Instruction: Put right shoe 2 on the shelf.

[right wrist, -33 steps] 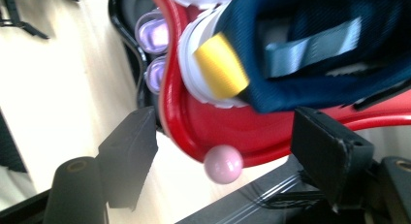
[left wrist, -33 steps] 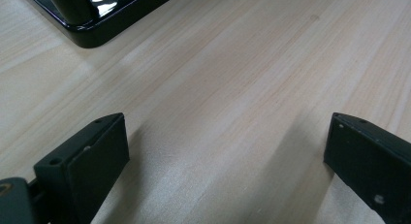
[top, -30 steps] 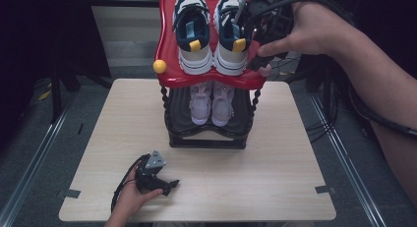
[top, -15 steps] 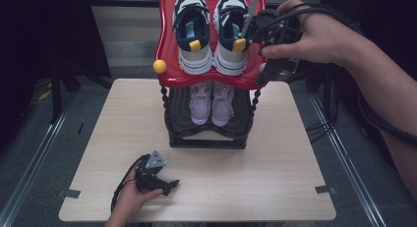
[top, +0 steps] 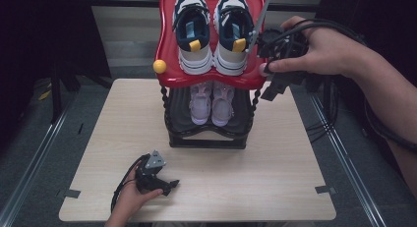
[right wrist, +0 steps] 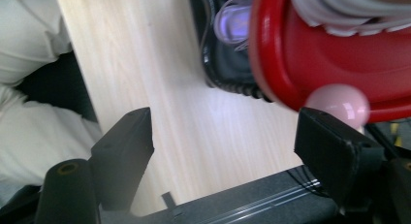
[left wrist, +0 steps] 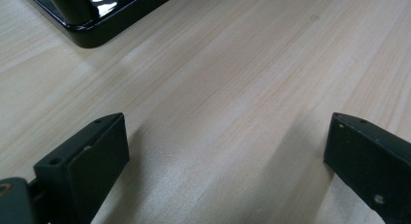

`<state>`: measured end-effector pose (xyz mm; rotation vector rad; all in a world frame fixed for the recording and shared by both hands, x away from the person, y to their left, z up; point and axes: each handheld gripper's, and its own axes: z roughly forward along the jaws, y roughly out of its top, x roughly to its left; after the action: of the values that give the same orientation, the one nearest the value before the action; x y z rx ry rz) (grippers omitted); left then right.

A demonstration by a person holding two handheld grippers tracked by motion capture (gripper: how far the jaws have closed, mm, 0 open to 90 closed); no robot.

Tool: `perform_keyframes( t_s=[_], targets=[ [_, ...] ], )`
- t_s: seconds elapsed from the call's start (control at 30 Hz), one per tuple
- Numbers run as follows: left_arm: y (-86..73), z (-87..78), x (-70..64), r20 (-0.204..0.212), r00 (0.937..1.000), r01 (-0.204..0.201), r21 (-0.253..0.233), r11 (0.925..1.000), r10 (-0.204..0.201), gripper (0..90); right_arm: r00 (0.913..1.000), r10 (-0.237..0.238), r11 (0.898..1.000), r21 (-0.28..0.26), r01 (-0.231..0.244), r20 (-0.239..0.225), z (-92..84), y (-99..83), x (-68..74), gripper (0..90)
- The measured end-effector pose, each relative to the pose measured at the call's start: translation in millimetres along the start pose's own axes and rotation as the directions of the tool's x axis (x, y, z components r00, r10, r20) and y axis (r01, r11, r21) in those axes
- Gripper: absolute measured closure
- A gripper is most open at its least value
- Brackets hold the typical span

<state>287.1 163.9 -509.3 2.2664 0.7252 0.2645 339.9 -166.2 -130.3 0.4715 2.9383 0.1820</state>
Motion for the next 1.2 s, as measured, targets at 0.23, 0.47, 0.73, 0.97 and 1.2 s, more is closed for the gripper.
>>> perform_keyframes(
  t_s=[0.23,0.47,0.73,0.97,1.2],
  targets=[
    [-0.1,0.0,-0.1,-0.001,1.0,0.001,0.0,1.0,-0.001,1.8,0.9989,-0.015,1.0,0.014,0.015,-0.045,3.6,-0.8,4.1,21.8],
    [0.0,-0.2,0.4,-0.001,1.0,-0.005,0.001,1.0,0.005,1.8,0.998,-0.019,1.0,0.022,0.021,-0.06,13.3,-7.4,8.5,21.8],
    [0.0,-0.1,0.3,0.001,1.0,-0.002,0.001,1.0,0.002,1.8,0.9973,-0.005,0.999,0.033,0.007,-0.074,26.6,-21.4,12.5,21.8],
    [-0.1,0.0,0.1,0.003,1.0,0.0,0.0,1.0,0.0,1.8,0.9963,0.001,0.999,0.045,0.002,-0.086,39.3,-32.3,16.3,21.8],
    [0.0,-0.2,0.2,-0.001,1.0,-0.003,0.001,1.0,0.003,1.8,0.995,0.007,0.999,0.044,-0.003,-0.099,51.9,-38.4,18.9,21.8]
  ],
)
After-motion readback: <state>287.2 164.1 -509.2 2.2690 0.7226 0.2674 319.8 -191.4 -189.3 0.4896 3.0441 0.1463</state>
